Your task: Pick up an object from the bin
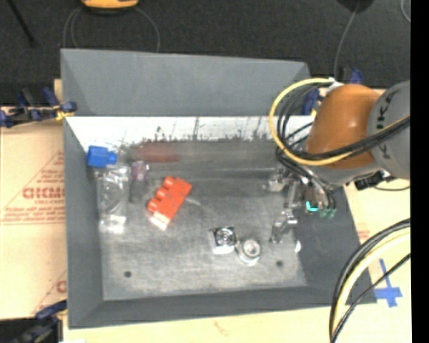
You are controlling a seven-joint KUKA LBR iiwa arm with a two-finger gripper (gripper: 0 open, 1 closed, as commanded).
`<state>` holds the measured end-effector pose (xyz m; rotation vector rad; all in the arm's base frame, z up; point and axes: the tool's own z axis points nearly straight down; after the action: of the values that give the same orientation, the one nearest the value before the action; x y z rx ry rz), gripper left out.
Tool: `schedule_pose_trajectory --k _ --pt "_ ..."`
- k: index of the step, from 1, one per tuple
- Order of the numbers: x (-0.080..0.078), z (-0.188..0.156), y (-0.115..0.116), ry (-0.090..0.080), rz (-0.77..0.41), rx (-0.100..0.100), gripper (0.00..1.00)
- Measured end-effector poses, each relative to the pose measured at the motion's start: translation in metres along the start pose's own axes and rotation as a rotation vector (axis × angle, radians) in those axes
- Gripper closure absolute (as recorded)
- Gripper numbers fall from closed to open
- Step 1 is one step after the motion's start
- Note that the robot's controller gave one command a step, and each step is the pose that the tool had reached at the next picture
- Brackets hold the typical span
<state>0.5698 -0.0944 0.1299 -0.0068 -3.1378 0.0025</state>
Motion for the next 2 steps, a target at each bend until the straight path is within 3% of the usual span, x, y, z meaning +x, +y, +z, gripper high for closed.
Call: schedule_pose_trajectory --k 1,2 --pt "-0.040 0.056 0.013 -0.013 -0.185 0.003 0.00" --pt "0.002 0.054 0.062 -0.023 -0.172 0.001 0.00"
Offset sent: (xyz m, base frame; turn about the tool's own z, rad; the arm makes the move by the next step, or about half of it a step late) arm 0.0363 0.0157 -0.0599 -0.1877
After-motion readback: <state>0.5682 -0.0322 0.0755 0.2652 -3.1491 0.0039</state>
